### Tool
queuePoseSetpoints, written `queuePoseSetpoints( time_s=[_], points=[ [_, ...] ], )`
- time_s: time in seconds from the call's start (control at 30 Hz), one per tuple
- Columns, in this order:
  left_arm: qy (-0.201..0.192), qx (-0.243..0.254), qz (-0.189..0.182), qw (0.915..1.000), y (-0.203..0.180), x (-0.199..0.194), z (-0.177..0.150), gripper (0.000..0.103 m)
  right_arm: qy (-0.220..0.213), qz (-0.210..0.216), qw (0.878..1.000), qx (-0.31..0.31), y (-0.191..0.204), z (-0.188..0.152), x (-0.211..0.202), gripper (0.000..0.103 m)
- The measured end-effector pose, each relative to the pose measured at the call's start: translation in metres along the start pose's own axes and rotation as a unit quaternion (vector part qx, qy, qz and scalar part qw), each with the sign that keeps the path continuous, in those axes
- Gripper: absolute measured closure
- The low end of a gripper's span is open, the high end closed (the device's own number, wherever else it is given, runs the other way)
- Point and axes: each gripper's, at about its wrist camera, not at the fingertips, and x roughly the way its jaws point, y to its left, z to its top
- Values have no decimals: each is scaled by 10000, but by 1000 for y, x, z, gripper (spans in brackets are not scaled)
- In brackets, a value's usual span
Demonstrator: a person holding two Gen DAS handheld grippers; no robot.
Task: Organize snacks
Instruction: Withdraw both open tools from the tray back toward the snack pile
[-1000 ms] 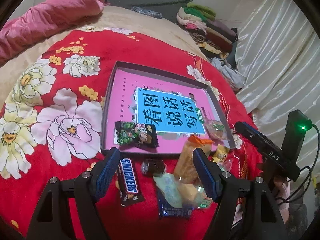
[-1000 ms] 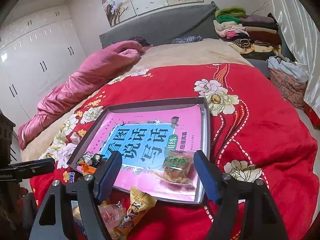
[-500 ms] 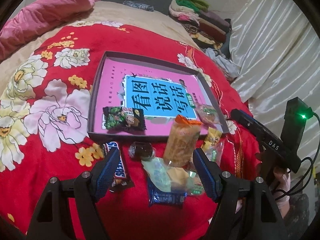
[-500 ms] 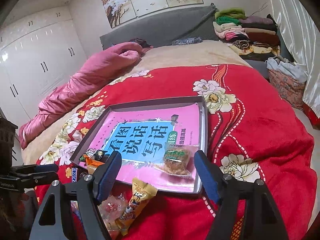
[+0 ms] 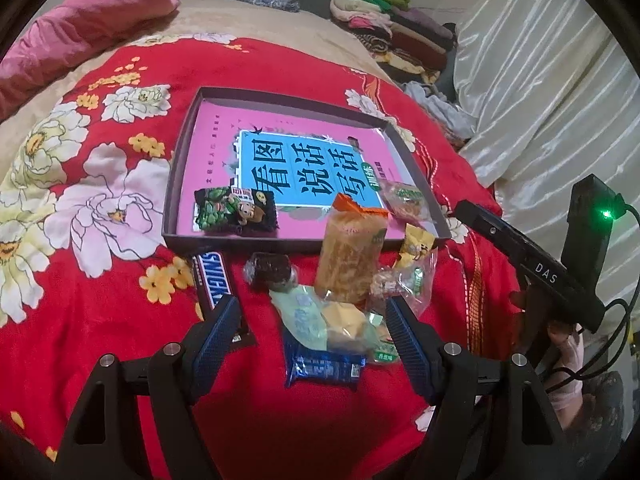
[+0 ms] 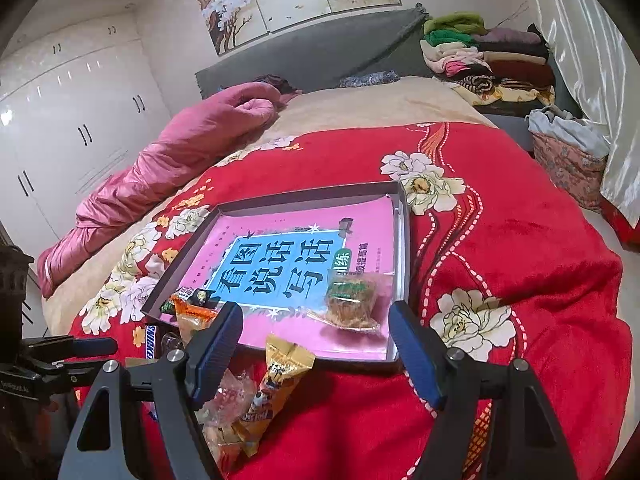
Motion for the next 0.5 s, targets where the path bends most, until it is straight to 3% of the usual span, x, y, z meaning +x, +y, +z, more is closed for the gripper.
queuePoseSetpoints(
  time_s=[0.5],
  points=[
    [256,-57,-160,9995,-5,2,-14,26,185,-18,9994,279,0,-15,-6,28]
  ],
)
